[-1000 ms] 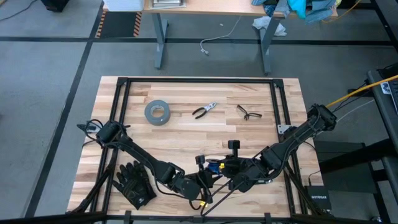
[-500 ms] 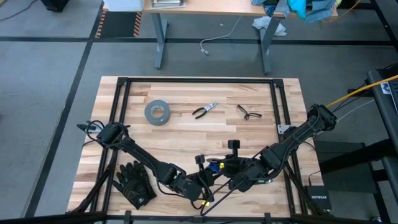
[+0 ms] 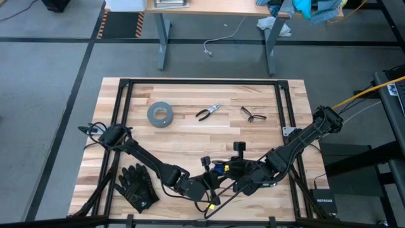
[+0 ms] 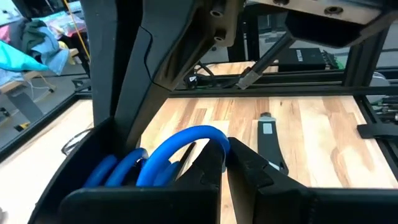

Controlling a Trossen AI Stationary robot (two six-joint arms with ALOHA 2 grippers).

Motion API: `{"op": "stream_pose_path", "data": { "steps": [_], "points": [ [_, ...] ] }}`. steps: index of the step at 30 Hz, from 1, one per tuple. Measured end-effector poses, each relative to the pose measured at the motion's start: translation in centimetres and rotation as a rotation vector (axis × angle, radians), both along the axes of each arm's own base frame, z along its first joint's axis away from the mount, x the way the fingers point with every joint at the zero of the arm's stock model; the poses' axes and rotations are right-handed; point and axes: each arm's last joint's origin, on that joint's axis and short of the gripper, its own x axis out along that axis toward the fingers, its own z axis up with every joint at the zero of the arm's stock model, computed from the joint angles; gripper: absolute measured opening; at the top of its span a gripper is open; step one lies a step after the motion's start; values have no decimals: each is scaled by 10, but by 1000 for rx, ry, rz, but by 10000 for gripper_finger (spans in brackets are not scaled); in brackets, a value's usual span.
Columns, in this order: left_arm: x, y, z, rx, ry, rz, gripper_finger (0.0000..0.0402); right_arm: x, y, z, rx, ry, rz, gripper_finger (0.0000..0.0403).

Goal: Coil cords
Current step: Coil the blue wire cable onto the black spool

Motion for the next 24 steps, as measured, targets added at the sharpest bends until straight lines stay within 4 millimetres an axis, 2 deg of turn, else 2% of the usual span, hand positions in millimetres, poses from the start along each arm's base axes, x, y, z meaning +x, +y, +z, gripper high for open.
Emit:
{"op": "stream_pose_path", "data": {
  "steps": [7, 13, 24],
  "points": [
    [4, 7, 0, -43, -2, -27, 1, -1, -1, 0, -8, 4, -9, 3],
    [6, 6, -1, -39, 25, -132, 0, -1, 0, 0, -1, 3, -3, 3],
    [5, 11, -5, -41, 52, -54, 0, 0, 0, 0, -3, 6, 8, 3]
  ]
}}
